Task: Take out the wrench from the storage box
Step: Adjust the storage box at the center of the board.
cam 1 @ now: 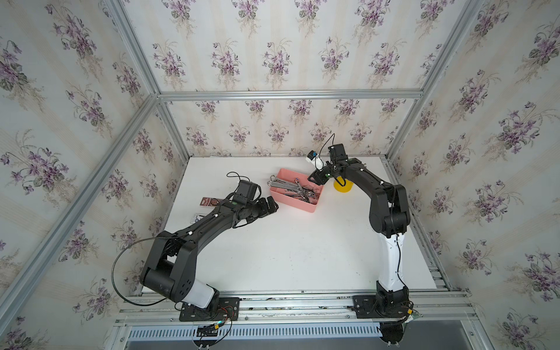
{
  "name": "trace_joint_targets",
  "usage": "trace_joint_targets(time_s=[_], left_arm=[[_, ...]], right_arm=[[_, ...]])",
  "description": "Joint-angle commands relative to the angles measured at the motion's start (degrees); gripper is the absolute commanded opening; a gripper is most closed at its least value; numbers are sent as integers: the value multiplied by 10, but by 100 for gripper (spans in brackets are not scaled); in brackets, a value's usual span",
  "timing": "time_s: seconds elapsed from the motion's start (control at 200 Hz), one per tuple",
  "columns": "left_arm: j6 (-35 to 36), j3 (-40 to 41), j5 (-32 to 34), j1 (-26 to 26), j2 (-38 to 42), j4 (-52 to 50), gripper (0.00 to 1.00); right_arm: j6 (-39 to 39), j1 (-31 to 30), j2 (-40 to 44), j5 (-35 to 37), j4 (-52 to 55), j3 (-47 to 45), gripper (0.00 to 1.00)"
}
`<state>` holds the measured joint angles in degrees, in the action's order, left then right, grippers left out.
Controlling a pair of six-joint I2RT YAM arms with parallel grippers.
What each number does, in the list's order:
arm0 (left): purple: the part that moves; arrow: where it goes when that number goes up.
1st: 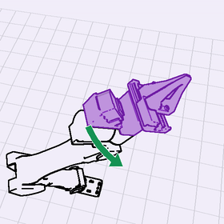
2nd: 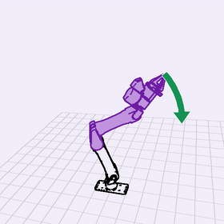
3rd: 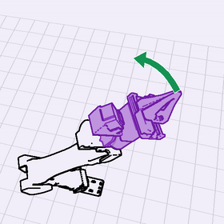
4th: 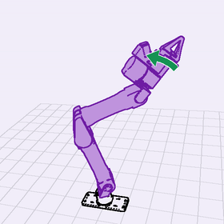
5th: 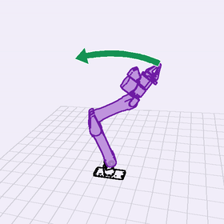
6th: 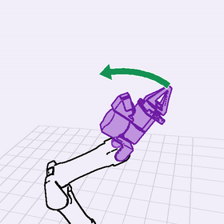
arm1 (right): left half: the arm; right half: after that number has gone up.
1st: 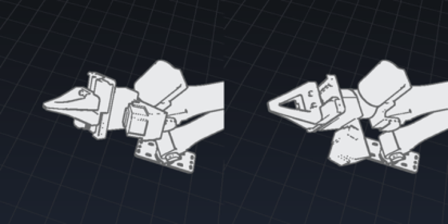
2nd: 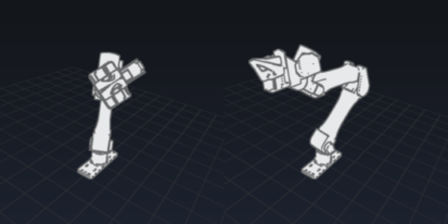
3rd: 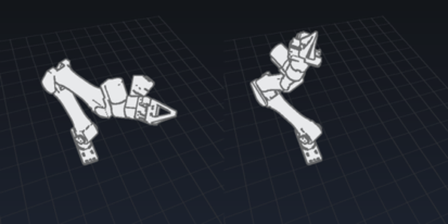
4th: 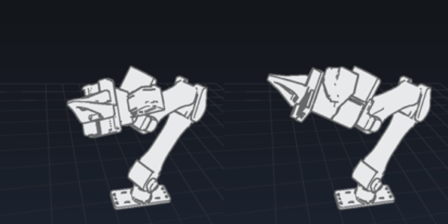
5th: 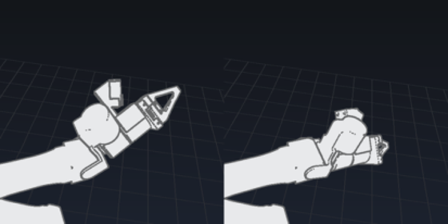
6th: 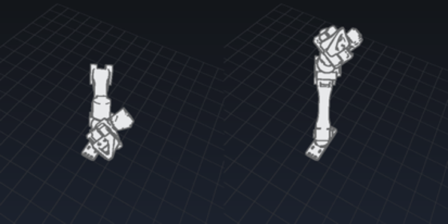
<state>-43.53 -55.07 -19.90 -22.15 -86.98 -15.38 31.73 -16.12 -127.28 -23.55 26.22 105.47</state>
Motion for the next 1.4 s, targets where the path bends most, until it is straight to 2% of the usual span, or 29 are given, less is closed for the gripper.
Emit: trace_joint_targets(time_s=[0.0, 0.155, 0.235, 0.365, 0.445, 0.579, 0.754, 0.849, 1.029, 1.259, 1.379, 1.399], left_arm=[[9, -1, -2, -1, 2, -11, 99], [14, 0, 2, 0, 7, -18, 99], [14, 0, 0, -1, 7, -19, 99], [14, -2, -1, 0, 6, -20, 99], [15, -3, -3, 0, 5, -21, 99], [18, -5, -4, -1, 4, -23, 99], [22, -10, -2, 0, 3, -31, 99], [25, -17, 1, -1, 2, -37, 99], [24, -31, 5, -1, -1, -50, 99], [33, -48, 1, 0, -4, -74, 99], [42, -56, -3, 0, -6, -88, 99], [43, -57, -3, 0, -7, -91, 99]], right_arm=[[10, -1, -15, 25, 8, 14, 58], [6, -1, -31, 23, 7, 19, 52], [5, -1, -35, 24, 10, 25, 45], [4, -4, -31, 20, 11, 31, 18], [7, -5, -24, 19, 15, 28, 9], [7, -7, -6, 14, 20, 15, 2], [-15, -13, 46, 21, 3, -53, 2], [-65, -20, 85, 28, -16, -108, 2], [-225, -41, 186, 54, -118, -280, 2], [-422, -103, 298, 167, -201, -459, 2], [-501, -142, 352, 236, -224, -533, 2], [-514, -169, 359, 249, -224, -543, 1]])
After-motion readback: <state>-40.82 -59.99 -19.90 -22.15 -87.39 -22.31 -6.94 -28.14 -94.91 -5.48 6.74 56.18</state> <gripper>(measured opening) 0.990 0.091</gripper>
